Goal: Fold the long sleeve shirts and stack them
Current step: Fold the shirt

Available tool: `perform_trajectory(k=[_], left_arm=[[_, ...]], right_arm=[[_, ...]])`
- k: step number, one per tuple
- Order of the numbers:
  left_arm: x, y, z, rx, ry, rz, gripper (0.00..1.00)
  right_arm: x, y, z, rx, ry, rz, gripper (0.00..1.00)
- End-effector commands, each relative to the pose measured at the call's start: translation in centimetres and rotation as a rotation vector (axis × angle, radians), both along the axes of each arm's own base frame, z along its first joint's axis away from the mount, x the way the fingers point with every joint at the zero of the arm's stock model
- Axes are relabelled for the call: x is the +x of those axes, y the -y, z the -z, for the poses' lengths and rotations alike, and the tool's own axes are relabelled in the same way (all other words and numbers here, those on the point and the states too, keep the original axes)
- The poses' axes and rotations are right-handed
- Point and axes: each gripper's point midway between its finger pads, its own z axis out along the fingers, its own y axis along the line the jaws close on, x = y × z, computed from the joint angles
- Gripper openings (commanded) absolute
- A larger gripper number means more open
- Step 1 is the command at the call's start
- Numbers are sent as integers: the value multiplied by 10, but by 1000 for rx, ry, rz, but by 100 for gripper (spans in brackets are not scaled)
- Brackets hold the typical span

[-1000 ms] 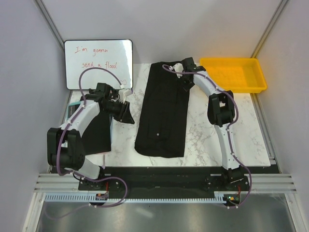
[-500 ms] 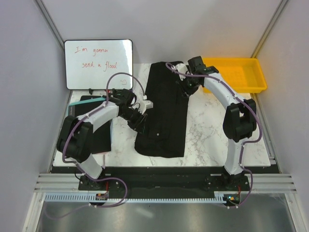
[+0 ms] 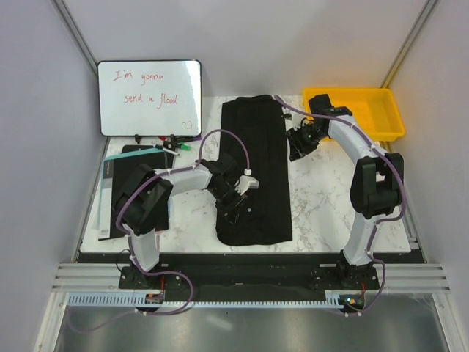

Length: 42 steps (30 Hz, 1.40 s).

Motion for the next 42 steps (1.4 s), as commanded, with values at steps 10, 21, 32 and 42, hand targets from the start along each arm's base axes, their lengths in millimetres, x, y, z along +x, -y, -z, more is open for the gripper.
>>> perform_trajectory(k=[10,21,32,42], left_arm=[[27,3,-184,-362,643,128,95],[8,-13,-165,-410,833,337,99],[-41,-34,-63,-436,990,667,86],[-60,-32,-21,-411,1046,850,76]], right_arm=[[-5,3,-152,150,576,-252,91],[-110,-47,-101,153,588,-832,98],[-248,-18,48,-58,665,-1382,72],[-250,-19,80,-103,643,-1431,54]])
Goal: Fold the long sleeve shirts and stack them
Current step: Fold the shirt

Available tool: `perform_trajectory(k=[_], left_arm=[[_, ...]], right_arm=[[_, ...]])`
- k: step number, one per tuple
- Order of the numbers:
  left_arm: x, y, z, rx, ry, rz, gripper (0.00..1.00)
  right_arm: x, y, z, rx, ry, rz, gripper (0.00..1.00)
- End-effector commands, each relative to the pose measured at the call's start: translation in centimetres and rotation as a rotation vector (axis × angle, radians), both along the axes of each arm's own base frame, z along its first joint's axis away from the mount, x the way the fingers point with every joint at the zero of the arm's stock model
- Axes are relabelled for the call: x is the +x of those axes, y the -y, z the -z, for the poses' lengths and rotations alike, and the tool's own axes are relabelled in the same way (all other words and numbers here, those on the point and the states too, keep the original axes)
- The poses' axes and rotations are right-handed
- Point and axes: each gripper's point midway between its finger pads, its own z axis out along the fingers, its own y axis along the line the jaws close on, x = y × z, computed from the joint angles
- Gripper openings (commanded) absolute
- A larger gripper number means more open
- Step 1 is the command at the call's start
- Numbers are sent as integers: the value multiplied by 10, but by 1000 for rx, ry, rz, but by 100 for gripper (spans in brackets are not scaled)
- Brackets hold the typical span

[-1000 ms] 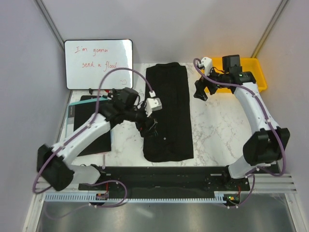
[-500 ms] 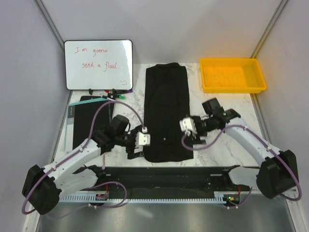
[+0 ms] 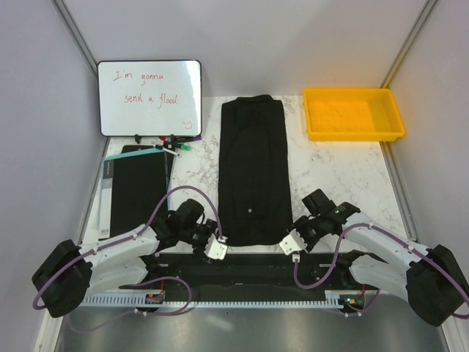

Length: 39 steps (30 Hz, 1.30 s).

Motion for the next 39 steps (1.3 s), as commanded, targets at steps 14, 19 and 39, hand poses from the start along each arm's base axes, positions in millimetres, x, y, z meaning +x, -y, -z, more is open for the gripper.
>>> perform_trajectory(k=[14,19,39], left_arm=[[24,8,27,60,182,42,54],[39,14,12,13,247,-14,66],[22,-19,17,81,299,94,63]], right_arm=[[13,-16,26,-22,81,-77,47],[15,-15,26,-31,87,-72,44],[12,-10,23,-49,80,-65,41]])
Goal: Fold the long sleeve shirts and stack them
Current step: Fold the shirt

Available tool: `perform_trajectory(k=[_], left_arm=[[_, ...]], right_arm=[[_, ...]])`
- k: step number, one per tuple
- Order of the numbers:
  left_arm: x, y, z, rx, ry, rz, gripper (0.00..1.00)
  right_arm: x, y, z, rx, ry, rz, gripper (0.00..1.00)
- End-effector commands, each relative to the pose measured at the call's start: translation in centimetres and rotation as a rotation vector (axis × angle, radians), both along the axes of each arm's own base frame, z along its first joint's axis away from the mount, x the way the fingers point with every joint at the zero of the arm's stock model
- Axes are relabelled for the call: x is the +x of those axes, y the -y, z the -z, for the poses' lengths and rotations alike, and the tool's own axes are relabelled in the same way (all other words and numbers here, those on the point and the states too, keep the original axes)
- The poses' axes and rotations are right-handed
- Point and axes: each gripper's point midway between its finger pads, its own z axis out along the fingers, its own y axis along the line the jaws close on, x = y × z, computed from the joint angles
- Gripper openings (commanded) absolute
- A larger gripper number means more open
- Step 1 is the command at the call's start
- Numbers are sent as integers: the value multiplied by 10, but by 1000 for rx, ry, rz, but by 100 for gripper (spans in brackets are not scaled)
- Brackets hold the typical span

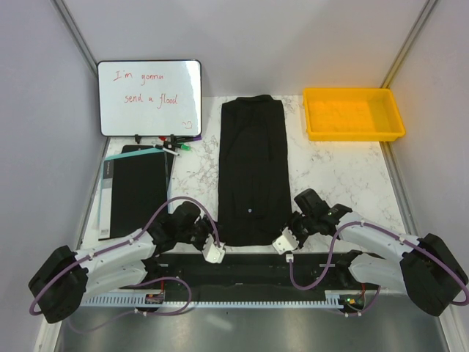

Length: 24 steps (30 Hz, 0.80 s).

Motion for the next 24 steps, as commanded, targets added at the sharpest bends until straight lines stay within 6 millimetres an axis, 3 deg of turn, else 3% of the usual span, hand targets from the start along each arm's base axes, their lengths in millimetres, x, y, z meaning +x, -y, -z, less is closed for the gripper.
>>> perform_trajectory(k=[1,4,9,12,13,15,16,19,22,24], left_arm=[[-11,-4,14,33,11,93,63],[-12,6,9,2,-23,101,64],[-1,24,14,-8,-65,76,56],[1,32,10,-25,-75,73,40],[0,33,9,-32,-85,75,27],[-2,34,4,-51,-74,83,14],[-5,35,1,-63,-79,90,8],[-27,37,-12,-76,-136,123,2],[-65,37,-36,-106,-255,159,2],[-85,34,-48,-116,-313,169,2]], right_arm=[[-17,20,17,-93,-77,17,42],[-19,18,17,-82,-86,16,42],[-17,14,19,-63,-97,35,40],[-16,13,17,-63,-104,39,30],[-16,12,16,-62,-106,39,27],[-18,9,11,-45,-118,37,19],[-23,9,10,-41,-145,45,15],[-38,7,0,-22,-200,44,0],[-65,6,-18,-8,-252,30,0],[-74,-3,-44,53,-248,27,0]])
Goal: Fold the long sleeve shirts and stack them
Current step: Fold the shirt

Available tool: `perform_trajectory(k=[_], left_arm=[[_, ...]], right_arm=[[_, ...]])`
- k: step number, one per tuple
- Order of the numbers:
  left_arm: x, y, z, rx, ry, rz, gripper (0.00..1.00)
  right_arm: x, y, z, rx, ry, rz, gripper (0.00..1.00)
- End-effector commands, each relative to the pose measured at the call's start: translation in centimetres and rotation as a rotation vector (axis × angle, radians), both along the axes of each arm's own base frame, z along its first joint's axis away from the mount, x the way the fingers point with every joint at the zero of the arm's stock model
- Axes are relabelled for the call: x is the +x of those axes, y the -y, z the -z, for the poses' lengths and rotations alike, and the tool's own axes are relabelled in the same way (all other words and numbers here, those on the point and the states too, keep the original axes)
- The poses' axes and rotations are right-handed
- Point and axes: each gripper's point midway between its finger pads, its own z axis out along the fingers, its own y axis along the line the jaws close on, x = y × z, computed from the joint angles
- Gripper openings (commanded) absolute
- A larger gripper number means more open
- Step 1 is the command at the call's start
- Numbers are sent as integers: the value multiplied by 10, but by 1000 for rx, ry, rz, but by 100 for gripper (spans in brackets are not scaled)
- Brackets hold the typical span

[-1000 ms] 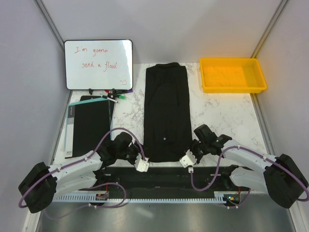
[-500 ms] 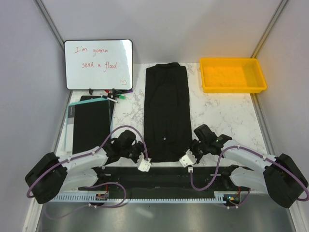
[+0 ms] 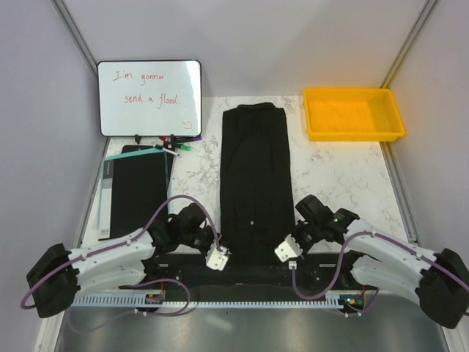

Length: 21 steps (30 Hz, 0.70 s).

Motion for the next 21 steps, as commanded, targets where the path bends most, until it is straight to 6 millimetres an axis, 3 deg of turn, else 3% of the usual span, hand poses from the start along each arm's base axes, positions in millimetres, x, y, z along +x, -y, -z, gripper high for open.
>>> perform_trajectory(k=[1,4,7,9,11,12,13,15,17,18,20,21], left_arm=[[-46,2,-45,-81,-182,14,2],[-26,1,-49,-65,-184,-104,2],[2,3,-66,-107,-203,-157,2],[27,7,-75,-127,-169,-189,2],[47,12,-82,-137,-153,-213,2],[61,11,-88,-158,-150,-235,2],[72,15,-99,-177,-135,-237,2],[90,16,-93,-160,-149,-258,2],[109,20,-103,-192,-116,-269,2],[117,22,-96,-179,-123,-277,2],[142,25,-106,-211,-86,-303,2],[151,26,-99,-195,-98,-314,2]], right_arm=[[-40,-9,-49,100,-119,29,0],[-23,-11,-60,91,-91,112,0],[3,-12,-70,92,-80,176,0],[22,-15,-85,127,-55,187,0],[36,-16,-86,123,-58,195,0],[54,-13,-97,141,-21,212,0],[61,-12,-94,131,-33,218,0],[83,-10,-104,140,19,214,0],[102,-10,-108,140,32,220,0],[110,-11,-104,134,20,217,0],[129,-11,-112,142,41,227,0],[138,-12,-105,134,26,227,0]])
